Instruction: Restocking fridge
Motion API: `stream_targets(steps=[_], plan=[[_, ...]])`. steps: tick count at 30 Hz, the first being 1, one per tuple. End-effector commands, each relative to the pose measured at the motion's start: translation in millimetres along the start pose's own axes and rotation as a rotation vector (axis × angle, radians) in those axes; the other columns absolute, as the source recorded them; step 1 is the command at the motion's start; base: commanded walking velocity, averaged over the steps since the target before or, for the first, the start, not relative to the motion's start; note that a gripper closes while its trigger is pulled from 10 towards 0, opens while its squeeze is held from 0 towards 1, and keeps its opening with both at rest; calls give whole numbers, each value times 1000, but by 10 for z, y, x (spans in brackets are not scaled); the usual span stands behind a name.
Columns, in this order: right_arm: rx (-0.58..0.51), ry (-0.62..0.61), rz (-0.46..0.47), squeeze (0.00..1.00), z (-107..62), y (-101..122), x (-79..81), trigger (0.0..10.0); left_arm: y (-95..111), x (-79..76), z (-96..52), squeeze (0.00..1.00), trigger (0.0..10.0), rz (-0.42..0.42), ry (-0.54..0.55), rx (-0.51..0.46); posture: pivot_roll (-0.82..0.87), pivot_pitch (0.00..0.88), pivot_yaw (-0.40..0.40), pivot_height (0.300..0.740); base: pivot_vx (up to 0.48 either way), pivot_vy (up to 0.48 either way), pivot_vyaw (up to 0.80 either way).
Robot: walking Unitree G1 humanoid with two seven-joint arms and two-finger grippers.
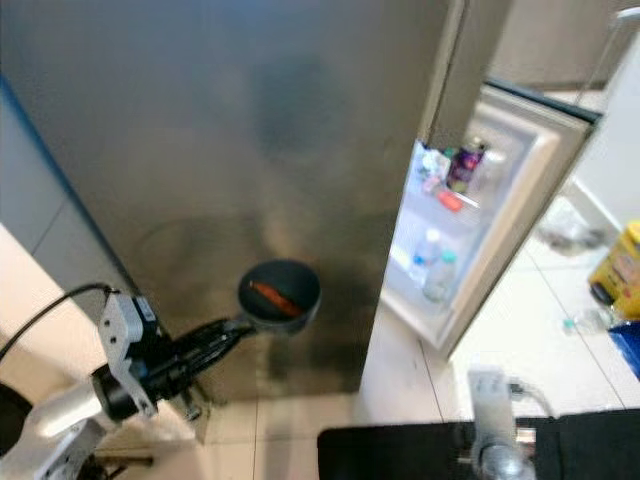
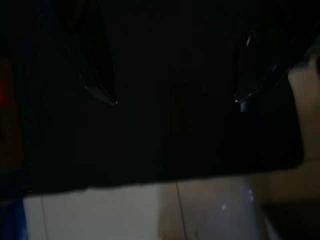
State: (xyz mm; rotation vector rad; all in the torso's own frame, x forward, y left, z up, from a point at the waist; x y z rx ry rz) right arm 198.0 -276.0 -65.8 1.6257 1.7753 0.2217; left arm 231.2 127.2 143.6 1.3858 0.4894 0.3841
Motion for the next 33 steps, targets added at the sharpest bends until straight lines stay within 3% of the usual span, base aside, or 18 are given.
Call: stream_targets(steps=[1,5,10,24,25,33], plan=[[65,81,-26,0,-60,-243,214,10000,-45,-45,80,0,10000,-22,-48,-18,75,0,10,740,0,0,0],[119,116,-22,0,-113,-416,320,10000,-77,-87,144,0,10000,-41,-89,-18,66,0,3,740,0,0,0],[175,225,-92,0,-189,-580,533,10000,-209,-130,275,0,10000,-63,-141,2,51,0,-5,740,0,0,-426],[237,252,-164,0,-237,-730,538,10000,-352,-86,526,0,10000,-86,-90,0,19,0,-12,740,0,0,-788],[226,256,-186,0,-222,-691,532,10000,-389,-41,598,0,10000,-97,-63,4,8,0,-10,740,0,0,-788],[187,259,-234,0,-181,-575,513,10000,-436,40,691,0,10000,-79,4,-5,8,0,-23,740,0,0,-492]])
Point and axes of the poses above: a point about 5 cm out from each wrist's last joint towards the gripper, its own z axis pointing out of the wrist towards the gripper, its own y axis along the axis of the wrist's last joint, x = y × z, the point moved 1 cm from there along z, pointing out of the wrist towards the gripper, and after that the axes turned 8 degrees about -z, right-handed, at the moved point
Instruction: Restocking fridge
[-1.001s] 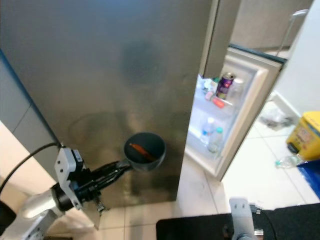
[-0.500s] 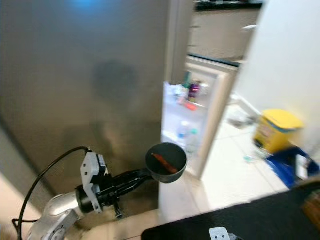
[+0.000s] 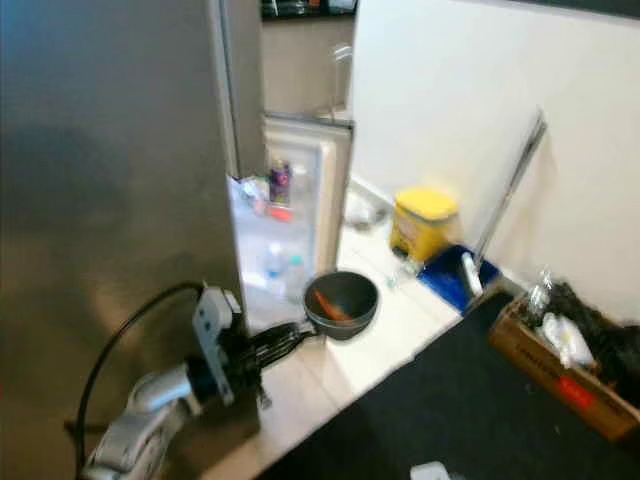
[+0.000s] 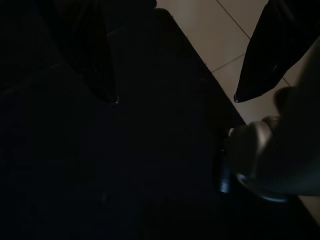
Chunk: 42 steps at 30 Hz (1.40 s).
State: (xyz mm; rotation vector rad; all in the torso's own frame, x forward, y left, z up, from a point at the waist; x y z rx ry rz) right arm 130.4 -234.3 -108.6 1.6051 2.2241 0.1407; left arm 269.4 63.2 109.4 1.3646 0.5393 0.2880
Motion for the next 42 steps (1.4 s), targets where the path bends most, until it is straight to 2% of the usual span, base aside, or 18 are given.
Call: stream_targets(steps=[1,11,17,42], plan=[[-36,-8,-27,0,7,129,-41,10000,-10,25,-11,0,10000,19,25,-12,8,0,-23,740,0,0,0],[-54,22,-89,0,16,223,55,10000,-107,49,45,0,10000,-10,36,-13,1,0,-11,740,0,-31,0],[-51,34,-101,0,18,226,97,10000,-139,88,56,0,10000,-6,49,-14,2,0,-2,740,0,-480,0],[-46,48,-143,0,17,202,143,10000,-166,82,77,0,10000,-1,29,-17,10,0,1,740,0,-477,0]])
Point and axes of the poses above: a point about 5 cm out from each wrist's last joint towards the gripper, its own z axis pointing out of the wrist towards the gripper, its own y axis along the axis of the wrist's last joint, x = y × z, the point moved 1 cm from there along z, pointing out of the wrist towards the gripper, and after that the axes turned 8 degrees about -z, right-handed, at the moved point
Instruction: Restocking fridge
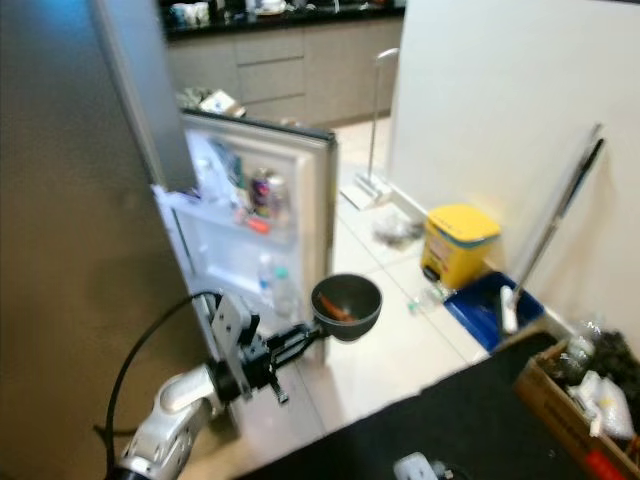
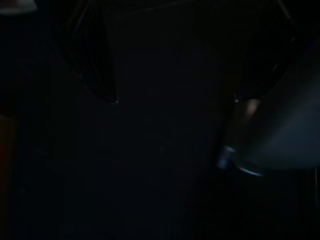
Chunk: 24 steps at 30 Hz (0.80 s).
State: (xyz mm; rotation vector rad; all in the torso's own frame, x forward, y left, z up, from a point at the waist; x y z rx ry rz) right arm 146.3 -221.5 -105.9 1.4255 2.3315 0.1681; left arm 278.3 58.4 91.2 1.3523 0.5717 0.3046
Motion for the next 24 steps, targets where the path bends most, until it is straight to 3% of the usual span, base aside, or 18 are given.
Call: stream_targets(steps=[1,16,24], plan=[[-5,21,-1,0,4,17,72,10000,11,-8,11,0,10000,8,-4,-10,10,0,1,740,0,-472,0],[-13,33,0,0,8,58,85,10000,23,-17,42,0,10000,11,-8,-19,14,0,0,740,0,-451,0],[-7,37,1,0,5,27,86,10000,15,-18,56,0,10000,-2,3,-26,11,0,0,740,0,0,0]])
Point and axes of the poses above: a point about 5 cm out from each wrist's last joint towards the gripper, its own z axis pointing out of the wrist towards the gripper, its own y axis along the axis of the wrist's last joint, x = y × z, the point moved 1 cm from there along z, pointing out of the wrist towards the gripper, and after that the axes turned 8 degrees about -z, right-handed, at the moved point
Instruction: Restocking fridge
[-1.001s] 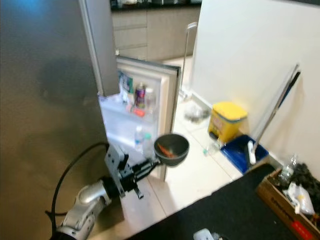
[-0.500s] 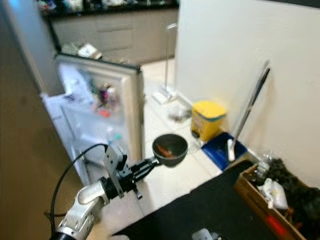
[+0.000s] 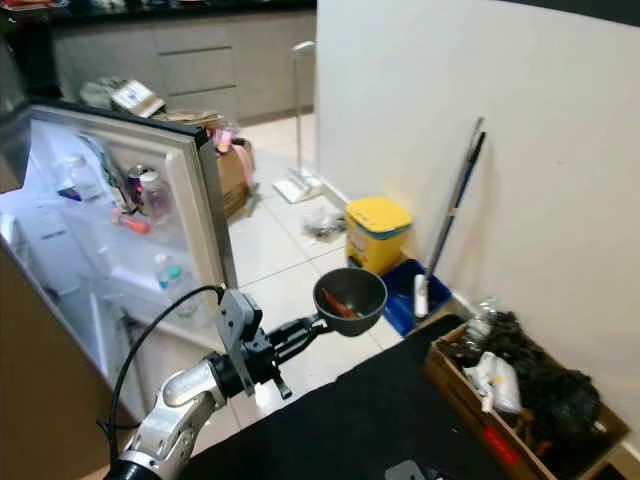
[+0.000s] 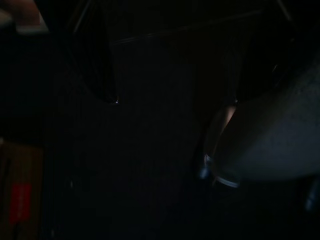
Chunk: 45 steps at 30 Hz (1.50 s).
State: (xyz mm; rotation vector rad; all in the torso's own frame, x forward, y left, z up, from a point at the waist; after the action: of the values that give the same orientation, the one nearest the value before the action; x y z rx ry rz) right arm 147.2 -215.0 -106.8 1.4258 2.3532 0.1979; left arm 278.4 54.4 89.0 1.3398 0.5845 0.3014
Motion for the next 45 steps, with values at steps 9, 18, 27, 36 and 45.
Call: stream_targets(steps=[9,18,27,36,45], plan=[[1,10,7,0,-1,-18,30,10000,45,8,30,0,10000,13,3,-17,11,0,-2,740,0,0,0],[-29,49,5,0,3,40,66,10000,31,-3,38,0,10000,16,-4,-13,11,0,-1,740,0,0,452],[-25,63,0,0,1,20,84,10000,29,-15,51,0,10000,19,-10,-11,9,0,-1,740,0,0,791],[-24,72,-3,0,0,13,96,10000,27,-24,60,0,10000,20,-14,-12,9,0,0,740,0,0,788],[-29,74,-9,0,2,32,97,10000,31,-23,62,0,10000,21,-13,-12,11,0,-2,740,0,0,788]])
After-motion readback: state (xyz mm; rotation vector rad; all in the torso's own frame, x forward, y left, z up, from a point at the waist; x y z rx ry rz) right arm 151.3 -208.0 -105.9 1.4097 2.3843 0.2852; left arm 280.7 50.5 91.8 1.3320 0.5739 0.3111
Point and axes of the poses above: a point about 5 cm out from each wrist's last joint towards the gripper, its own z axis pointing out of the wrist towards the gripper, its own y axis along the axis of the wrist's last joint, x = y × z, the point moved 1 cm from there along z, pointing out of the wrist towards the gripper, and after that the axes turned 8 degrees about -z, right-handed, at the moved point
